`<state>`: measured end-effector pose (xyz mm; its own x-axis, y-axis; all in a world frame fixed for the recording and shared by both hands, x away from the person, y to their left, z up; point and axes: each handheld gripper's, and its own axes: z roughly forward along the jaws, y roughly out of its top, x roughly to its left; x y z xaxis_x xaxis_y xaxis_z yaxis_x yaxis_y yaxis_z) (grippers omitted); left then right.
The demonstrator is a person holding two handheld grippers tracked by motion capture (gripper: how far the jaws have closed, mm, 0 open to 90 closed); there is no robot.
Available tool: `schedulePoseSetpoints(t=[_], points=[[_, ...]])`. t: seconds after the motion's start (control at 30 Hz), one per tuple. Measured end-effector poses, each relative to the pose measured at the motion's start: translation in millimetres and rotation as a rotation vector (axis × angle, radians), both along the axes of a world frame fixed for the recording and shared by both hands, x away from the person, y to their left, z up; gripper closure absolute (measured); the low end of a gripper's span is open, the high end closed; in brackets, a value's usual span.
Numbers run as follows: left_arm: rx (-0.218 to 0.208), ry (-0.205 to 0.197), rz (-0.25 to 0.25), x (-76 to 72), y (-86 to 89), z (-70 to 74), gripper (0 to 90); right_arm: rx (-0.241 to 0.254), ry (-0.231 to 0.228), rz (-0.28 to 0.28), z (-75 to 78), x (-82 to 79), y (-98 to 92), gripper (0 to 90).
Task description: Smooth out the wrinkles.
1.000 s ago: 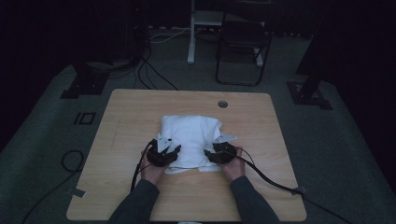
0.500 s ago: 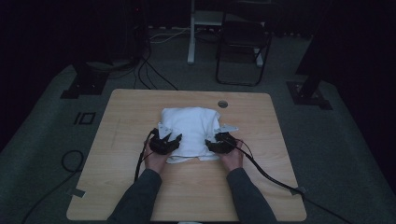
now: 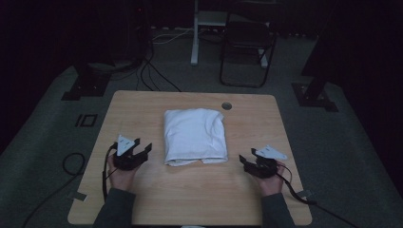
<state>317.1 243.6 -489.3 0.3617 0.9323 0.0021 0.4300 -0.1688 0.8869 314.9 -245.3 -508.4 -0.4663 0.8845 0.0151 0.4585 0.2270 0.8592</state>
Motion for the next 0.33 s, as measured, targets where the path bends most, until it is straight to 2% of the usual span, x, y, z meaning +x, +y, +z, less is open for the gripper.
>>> schedulePoseSetpoints(t=[0.1, 0.2, 0.33], points=[[0.005, 0.005, 0.048, -11.4, 23.2, -4.6, 44.5, 0.037, 0.003, -0.064, -1.5, -9.6, -22.4, 37.8], [-0.024, 0.014, 0.100, -16.1, 42.4, -6.7, 44.5, 0.070, 0.006, -0.111, -3.7, -10.7, -34.3, 37.5], [-0.047, 0.003, 0.150, -20.5, 60.6, -4.0, 44.4, 0.093, 0.028, -0.119, -6.6, -8.2, -40.8, 37.1]])
